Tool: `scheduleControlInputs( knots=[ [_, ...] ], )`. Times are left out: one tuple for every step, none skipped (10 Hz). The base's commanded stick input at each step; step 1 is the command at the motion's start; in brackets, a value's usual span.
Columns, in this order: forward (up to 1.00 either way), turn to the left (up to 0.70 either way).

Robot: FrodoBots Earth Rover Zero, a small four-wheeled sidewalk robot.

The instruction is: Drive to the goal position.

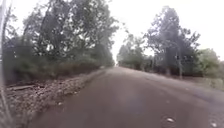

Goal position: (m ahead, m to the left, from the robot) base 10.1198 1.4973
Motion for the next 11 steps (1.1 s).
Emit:
scheduleControlInputs(
  knots=[
    [0.7,-0.02],
    [0.7,-0.02],
    [0.7,-0.02],
    [0.7,-0.02],
    [0.7,-0.02],
    [0.7,-0.09],
    [0.7,-0.26],
    [0.7,-0.32],
    [0.7,-0.32],
    [0.7,-0.32],
    [0.7,-0.32]
  ],
)
